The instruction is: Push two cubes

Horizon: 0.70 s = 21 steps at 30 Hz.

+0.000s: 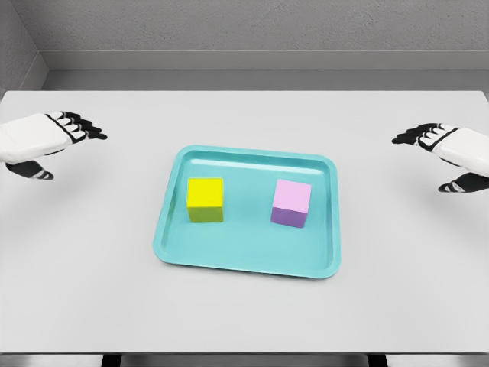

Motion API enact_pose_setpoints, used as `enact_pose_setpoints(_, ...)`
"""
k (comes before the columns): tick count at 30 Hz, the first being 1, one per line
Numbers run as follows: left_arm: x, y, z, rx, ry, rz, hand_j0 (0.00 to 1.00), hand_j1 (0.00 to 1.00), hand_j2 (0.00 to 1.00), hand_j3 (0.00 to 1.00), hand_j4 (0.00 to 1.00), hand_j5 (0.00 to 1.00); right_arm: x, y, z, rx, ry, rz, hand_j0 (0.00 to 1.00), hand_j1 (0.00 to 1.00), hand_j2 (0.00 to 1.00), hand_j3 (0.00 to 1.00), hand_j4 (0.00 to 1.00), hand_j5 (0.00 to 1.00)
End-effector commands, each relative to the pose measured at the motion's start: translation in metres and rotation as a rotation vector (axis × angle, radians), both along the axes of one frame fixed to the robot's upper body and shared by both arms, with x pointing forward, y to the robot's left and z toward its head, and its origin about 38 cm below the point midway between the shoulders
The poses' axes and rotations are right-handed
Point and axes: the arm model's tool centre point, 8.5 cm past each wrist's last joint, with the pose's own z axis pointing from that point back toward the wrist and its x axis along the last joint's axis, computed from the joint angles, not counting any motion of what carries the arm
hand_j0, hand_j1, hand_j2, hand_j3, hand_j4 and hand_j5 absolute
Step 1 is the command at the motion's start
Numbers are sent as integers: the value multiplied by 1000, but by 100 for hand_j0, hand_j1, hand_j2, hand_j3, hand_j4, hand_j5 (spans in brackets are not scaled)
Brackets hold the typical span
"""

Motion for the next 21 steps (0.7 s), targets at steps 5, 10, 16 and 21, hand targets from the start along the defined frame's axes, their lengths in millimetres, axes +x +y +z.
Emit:
enact_pose_setpoints(5,-1,-2,0,-3,3,-6,100,100,100,100,100,100,-4,12,7,-4,-26,39,100,100,100,100,100,100)
enact_pose_setpoints(10,0,-11,-13,45,20,-26,94,94,94,94,94,94,5,9,35,-180,3,58,89,89,89,89,89,89)
enact_pose_setpoints(16,1,-25,-27,86,54,-47,73,73,73,73,73,73,0,34,27,-351,-1,138,68,68,68,68,68,68)
enact_pose_setpoints(21,8,-49,-38,93,67,-91,73,73,73,73,73,73,6,74,2,-280,-15,189,64,64,64,64,64,64)
